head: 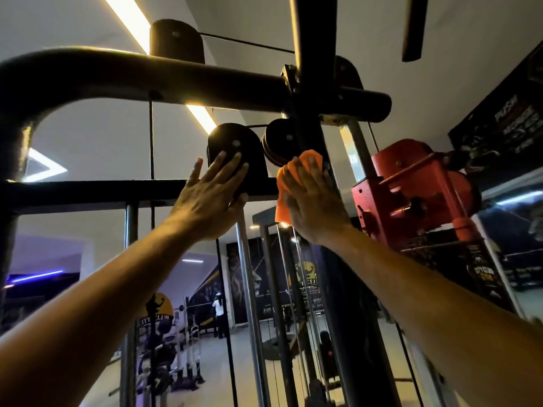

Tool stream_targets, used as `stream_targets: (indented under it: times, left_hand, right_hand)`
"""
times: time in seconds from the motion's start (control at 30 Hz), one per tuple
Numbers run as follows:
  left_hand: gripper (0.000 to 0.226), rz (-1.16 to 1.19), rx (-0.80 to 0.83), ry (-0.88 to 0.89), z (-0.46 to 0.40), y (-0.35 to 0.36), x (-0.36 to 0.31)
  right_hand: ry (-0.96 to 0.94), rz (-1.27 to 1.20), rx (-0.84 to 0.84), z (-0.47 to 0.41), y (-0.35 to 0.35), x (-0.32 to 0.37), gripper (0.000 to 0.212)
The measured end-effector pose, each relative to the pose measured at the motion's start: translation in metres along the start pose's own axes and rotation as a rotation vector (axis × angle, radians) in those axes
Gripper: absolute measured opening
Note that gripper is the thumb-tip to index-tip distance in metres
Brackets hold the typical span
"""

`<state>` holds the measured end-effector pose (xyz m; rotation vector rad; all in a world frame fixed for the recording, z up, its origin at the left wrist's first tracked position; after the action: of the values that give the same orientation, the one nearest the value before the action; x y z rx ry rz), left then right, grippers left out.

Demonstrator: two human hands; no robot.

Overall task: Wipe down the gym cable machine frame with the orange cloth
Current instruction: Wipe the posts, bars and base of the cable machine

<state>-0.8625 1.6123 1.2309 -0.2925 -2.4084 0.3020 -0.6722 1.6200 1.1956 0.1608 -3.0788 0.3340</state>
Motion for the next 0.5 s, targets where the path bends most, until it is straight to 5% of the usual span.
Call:
stream_targets:
  times: [0.2, 0.33, 0.5]
  left_hand:
    - [0.076, -0.043, -0.028, -0.004, -0.009, 0.012, -0.015]
    - [0.076, -0.045, -0.009, 0.044, -0.012, 0.018, -0.037]
    - [0.072, 0.06, -0.041, 0.127, -0.032, 0.02, -0.06]
  right_hand:
    - [-0.147, -0.1, 0.034, 0.014, -0.012, 0.027, 0.078]
    - [-0.297, -0.056, 0.123, 0.022, -0.04, 0.015, 0.047]
    - [-0.035, -0.193, 0.1, -0.004, -0.079, -0.042, 0.047]
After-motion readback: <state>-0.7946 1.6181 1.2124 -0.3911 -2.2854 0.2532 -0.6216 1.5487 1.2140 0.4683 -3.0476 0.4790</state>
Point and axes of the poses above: each hand's wrist, its own z-axis away from the middle knuckle, its own y-axis out of the palm, x = y × z, the point moved 10 cm from there along -z, towards the middle knuckle, and after that the axes turned 10 degrees about y, right-handed, at the moved point
